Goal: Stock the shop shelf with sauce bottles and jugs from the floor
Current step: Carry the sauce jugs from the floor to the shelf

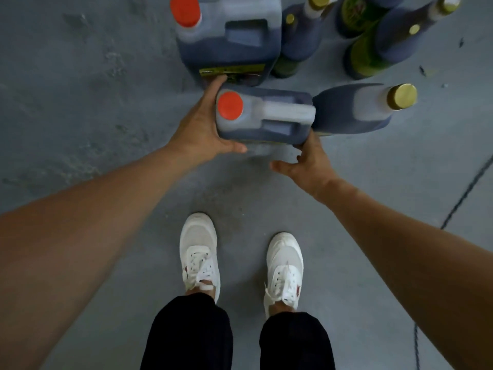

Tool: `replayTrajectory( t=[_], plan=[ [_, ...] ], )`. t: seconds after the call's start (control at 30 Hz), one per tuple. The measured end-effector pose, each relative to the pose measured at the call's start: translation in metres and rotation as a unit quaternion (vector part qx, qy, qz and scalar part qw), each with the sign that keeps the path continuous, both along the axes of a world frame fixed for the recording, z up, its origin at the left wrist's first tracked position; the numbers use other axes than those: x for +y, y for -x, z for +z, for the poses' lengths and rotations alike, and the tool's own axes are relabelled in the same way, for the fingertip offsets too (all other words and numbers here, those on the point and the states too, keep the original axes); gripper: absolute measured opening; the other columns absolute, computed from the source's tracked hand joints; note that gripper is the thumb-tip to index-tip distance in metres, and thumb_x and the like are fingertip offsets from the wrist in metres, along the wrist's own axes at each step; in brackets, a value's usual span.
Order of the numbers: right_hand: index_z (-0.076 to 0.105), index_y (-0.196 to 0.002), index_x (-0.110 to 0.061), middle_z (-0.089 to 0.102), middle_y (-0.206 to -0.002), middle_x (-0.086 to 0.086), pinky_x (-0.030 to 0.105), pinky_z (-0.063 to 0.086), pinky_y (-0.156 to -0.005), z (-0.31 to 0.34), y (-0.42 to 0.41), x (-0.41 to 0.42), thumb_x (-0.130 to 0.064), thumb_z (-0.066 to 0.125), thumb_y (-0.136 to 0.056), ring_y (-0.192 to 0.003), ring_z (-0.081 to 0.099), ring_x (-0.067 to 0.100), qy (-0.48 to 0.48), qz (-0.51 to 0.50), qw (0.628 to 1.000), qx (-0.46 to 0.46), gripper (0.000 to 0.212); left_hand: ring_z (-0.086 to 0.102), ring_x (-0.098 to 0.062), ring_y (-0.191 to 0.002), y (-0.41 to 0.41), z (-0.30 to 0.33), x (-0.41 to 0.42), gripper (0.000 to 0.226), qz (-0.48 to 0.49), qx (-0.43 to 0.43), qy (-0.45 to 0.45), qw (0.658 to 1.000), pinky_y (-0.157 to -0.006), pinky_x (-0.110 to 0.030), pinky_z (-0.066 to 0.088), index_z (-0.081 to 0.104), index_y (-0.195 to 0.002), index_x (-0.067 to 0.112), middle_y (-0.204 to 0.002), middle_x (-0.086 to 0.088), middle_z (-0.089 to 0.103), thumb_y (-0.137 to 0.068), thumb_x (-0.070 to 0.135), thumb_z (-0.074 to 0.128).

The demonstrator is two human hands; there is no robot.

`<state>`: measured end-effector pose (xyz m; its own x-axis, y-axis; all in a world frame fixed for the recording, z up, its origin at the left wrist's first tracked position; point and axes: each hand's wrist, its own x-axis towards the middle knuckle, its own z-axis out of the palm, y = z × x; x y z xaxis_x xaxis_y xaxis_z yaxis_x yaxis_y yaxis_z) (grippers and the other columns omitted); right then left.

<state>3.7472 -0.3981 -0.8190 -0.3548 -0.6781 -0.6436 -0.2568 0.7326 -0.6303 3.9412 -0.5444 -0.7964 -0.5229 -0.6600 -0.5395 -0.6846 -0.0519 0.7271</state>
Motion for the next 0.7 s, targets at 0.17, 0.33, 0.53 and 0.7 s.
replayTrajectory(
  t=[0.17, 0.33, 0.53, 0.7],
  plan=[
    [0.026, -0.154, -0.020, 0.039, -0.150, 0.004, 0.045, 0.045, -0.111, -0.015, -0.007, -0.003, -0.026, 0.090, -0.071, -0.138, 0.042, 0.024, 0.002, -0.010, 1.000, -0.004, 0.105, 0.047, -0.012, -0.123, -0.014, 0.000, -0.011, 0.120, -0.049, -0.008, 0.036, 0.998, -0.100, -0.023, 0.040, 0.025, -0.151, 0.022, -0.138, 0.009, 0.045, -0.055, 0.022, 0.097],
    [0.033, -0.150, -0.010, 0.047, -0.143, 0.004, 0.021, 0.049, -0.103, -0.038, -0.002, -0.017, -0.012, 0.091, -0.068, -0.130, 0.048, 0.019, 0.015, -0.038, 0.999, -0.022, 0.101, 0.052, -0.019, -0.124, -0.014, -0.007, -0.015, 0.120, -0.058, -0.004, 0.037, 0.998, -0.103, -0.035, 0.046, 0.026, -0.149, 0.027, -0.138, 0.006, 0.049, -0.052, 0.030, 0.098],
    [0.047, -0.144, -0.010, 0.060, -0.134, -0.001, 0.023, 0.054, -0.094, -0.043, 0.015, -0.025, -0.027, 0.090, -0.070, -0.108, 0.062, 0.002, 0.003, 0.020, 0.996, -0.086, 0.088, 0.055, -0.015, -0.118, -0.014, -0.017, -0.013, 0.115, -0.025, 0.023, 0.028, 0.999, -0.100, -0.035, 0.049, 0.028, -0.145, 0.025, -0.127, 0.013, 0.051, -0.054, 0.025, 0.097],
    [0.045, -0.142, -0.010, 0.055, -0.135, 0.003, 0.015, 0.056, -0.077, -0.032, 0.013, -0.026, 0.005, 0.083, -0.072, -0.110, 0.061, 0.006, 0.012, -0.061, 0.984, -0.164, 0.081, 0.052, -0.005, -0.112, -0.019, -0.012, -0.008, 0.103, 0.017, 0.017, 0.003, 1.000, -0.087, -0.008, 0.043, 0.034, -0.138, 0.025, -0.118, 0.020, 0.050, -0.055, 0.024, 0.096]
  ],
)
